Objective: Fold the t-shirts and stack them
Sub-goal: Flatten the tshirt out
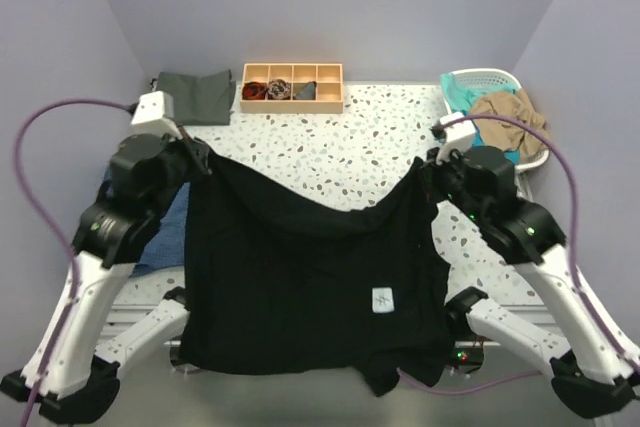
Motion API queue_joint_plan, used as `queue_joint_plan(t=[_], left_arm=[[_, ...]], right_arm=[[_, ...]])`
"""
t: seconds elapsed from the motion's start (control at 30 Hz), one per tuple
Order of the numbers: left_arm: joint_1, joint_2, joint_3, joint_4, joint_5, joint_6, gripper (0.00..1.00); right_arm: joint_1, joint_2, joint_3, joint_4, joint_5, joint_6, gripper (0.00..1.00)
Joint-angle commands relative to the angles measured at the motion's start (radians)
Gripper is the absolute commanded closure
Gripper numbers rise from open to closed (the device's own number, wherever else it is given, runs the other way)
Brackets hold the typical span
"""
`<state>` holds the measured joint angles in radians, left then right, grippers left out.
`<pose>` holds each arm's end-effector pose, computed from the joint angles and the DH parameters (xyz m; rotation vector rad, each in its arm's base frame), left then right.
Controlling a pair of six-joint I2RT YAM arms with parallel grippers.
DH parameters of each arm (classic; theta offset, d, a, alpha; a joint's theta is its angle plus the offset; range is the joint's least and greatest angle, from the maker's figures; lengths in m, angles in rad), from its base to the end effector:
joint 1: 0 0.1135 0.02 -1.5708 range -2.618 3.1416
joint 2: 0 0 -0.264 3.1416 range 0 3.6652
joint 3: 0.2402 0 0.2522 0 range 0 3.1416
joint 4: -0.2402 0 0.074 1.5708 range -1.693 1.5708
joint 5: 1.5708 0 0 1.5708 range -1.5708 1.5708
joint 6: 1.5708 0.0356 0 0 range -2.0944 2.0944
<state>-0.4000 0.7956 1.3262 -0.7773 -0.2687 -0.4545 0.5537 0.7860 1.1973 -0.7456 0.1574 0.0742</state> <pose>0.1153 -0.0385 0.4513 -0.2403 1.8074 -0.3626 0.1195 0.0673 0.4174 -0.3490 1.8782 0.2759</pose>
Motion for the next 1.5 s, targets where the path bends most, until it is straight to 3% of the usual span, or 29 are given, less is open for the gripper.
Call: queue_joint_plan(t=[0.0,0.37,0.53,0.7,0.83,0.93,1.1,1.33,1.47], left_arm=[[0.000,0.089,-0.105,0.214,-0.144,-0.062,1.00],[0.015,0.568,-0.231,0.547,-0.398,-0.098,1.00],[0.052,0.740,-0.200,0.758,-0.422,-0.018,1.00],[0.116,0.875,-0.087,0.794,-0.405,0.049,1.00],[0.165,0.907,-0.062,0.857,-0.330,0.094,1.00],[0.181,0.930,-0.050,0.832,-0.352,0.097,1.00],[0.193,0.946,-0.070,0.797,-0.346,0.080,1.00],[0.193,0.837,-0.189,0.742,-0.218,0.016,1.00],[0.193,0.714,-0.263,0.711,-0.193,0.002,1.00]], right_arm=[[-0.005,0.111,-0.088,0.242,0.164,0.022,1.00],[-0.044,0.550,-0.100,0.561,0.441,-0.022,1.00],[-0.159,0.737,0.007,0.611,0.409,0.015,1.00],[-0.250,0.880,0.140,0.586,0.347,0.016,1.00],[-0.296,0.966,0.220,0.572,0.237,0.021,1.00],[-0.305,1.032,0.272,0.562,0.229,0.006,1.00],[-0.317,1.136,0.407,0.401,0.105,0.012,1.00],[-0.319,1.050,0.357,0.290,-0.079,0.051,1.00],[-0.317,0.954,0.242,0.265,-0.139,0.085,1.00]])
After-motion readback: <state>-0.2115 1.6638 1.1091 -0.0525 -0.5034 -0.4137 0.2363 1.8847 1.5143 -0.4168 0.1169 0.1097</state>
